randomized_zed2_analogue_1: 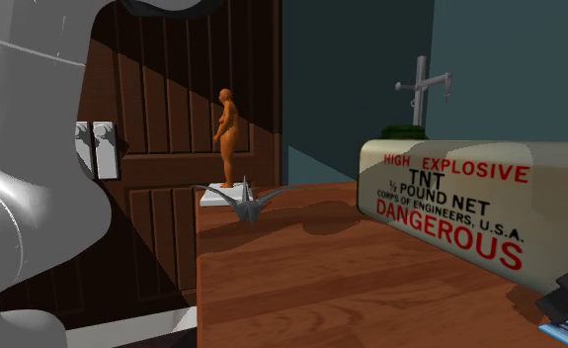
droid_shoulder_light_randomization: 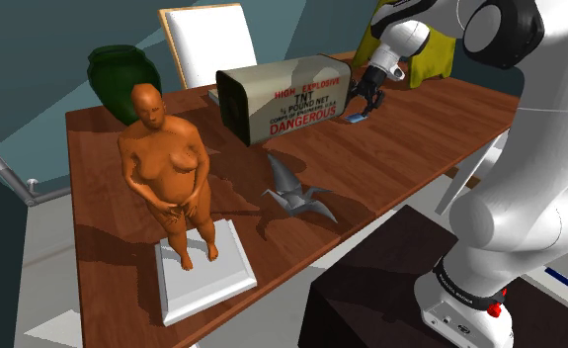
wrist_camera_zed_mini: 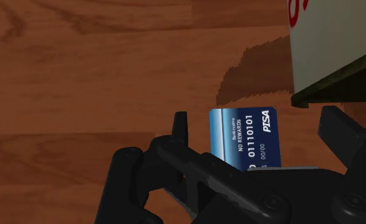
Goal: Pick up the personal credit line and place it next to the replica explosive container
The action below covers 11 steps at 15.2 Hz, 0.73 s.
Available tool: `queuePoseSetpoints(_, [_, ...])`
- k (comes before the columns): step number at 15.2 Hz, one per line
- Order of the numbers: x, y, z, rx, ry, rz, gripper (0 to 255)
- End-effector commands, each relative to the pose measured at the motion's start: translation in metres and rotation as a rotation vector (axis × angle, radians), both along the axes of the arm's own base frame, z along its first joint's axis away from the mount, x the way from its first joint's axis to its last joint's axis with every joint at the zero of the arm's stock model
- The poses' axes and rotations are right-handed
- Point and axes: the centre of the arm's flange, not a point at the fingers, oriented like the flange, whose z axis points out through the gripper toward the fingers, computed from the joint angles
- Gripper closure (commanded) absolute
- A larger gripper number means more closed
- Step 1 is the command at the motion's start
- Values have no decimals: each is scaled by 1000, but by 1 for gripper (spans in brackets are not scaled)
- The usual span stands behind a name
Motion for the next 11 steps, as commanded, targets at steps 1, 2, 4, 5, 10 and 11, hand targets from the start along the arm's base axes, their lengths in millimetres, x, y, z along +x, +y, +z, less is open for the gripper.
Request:
queuePoseSetpoints(1, [-1,-11,16,0,0,0,0])
queuePoseSetpoints(2, [-1,-19,27,0,0,0,0])
queuePoseSetpoints(4, [-1,-24,36,0,0,0,0])
queuePoseSetpoints(5, [-1,-24,36,0,0,0,0])
queuePoseSetpoints(10, [-1,-24,36,0,0,0,0])
queuePoseSetpoints(11, [-1,-24,36,0,0,0,0])
